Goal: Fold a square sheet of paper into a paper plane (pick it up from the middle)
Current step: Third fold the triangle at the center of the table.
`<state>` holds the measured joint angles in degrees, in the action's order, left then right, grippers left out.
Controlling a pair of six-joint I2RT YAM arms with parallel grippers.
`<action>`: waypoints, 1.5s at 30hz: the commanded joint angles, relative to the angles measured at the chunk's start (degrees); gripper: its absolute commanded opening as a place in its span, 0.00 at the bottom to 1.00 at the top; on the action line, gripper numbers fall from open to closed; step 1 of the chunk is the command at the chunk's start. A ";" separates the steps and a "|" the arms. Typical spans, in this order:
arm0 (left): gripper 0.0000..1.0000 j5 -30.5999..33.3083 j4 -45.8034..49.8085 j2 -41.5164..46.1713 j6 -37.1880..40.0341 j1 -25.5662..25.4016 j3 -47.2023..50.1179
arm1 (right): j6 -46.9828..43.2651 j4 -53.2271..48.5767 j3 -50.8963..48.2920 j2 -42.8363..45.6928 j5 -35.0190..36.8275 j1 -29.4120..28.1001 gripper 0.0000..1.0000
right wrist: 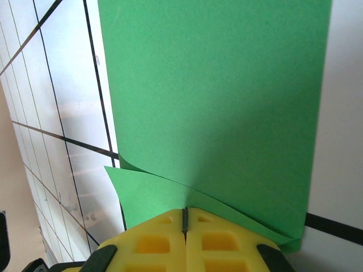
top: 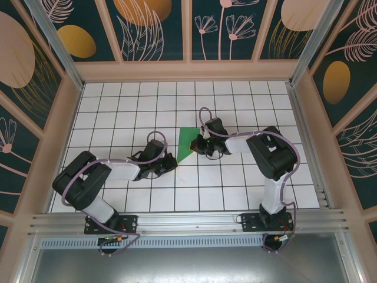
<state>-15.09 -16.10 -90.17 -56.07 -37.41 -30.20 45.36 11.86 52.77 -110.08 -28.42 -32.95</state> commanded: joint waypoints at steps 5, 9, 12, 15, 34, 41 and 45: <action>0.01 -0.55 -1.81 1.81 2.83 -0.04 -4.82 | -0.21 -10.00 -2.26 -4.71 6.52 -0.04 0.00; 0.00 -0.90 -2.70 -2.14 3.88 -0.11 -7.78 | -0.23 -9.76 -2.16 -4.74 6.28 -0.20 0.00; 0.00 -1.29 -2.16 -5.10 4.60 -0.12 -9.56 | -0.37 -9.83 -2.16 -4.55 6.21 -0.20 0.00; 0.00 -1.65 -1.06 -7.60 4.78 -0.07 -9.99 | -0.83 -10.08 -1.83 -4.40 6.08 -0.24 0.00; 0.00 -0.68 0.40 -10.55 3.42 -0.11 -3.47 | -8.83 -5.91 3.50 5.43 4.18 -4.30 0.00; 0.00 -0.90 0.05 -10.51 3.21 -0.06 -3.47 | -3.69 -5.92 2.70 3.86 6.87 -6.60 0.00; 0.00 -0.90 -0.06 -10.46 3.24 -0.07 -3.63 | -1.72 -5.22 1.99 3.41 7.41 -6.68 0.00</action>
<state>-16.05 -22.74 -98.94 -52.80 -37.41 -35.97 41.30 7.01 55.37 -106.65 -22.70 -39.53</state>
